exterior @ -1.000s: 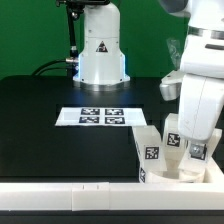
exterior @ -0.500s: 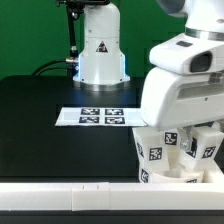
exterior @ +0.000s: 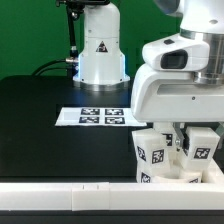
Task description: Assemble stool
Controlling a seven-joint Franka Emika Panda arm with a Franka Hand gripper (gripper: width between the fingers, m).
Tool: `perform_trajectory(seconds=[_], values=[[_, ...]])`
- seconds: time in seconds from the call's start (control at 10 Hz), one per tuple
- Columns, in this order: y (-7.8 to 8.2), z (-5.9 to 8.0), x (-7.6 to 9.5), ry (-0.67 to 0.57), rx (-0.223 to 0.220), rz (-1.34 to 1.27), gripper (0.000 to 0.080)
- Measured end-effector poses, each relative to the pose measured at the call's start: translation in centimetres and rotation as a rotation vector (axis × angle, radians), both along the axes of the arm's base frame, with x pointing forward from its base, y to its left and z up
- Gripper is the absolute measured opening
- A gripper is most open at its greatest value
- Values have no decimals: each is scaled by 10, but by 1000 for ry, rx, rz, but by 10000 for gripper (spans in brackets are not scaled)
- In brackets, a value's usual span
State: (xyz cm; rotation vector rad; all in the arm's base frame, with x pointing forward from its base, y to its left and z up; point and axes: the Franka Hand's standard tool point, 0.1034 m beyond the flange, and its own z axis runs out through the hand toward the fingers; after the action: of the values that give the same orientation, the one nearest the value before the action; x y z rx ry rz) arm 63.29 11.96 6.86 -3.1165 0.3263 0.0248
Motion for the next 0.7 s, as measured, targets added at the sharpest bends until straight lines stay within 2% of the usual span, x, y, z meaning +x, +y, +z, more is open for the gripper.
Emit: perform_trajectory(seconds=[0.1, 0.3, 0.6, 0.7], values=[[0, -1, -2, -11, 23, -228, 333], [-6, -4, -1, -32, 101, -558, 333], [-7, -5, -1, -17, 105, -791, 333], [-9, -5, -1, -7, 134, -990, 333]])
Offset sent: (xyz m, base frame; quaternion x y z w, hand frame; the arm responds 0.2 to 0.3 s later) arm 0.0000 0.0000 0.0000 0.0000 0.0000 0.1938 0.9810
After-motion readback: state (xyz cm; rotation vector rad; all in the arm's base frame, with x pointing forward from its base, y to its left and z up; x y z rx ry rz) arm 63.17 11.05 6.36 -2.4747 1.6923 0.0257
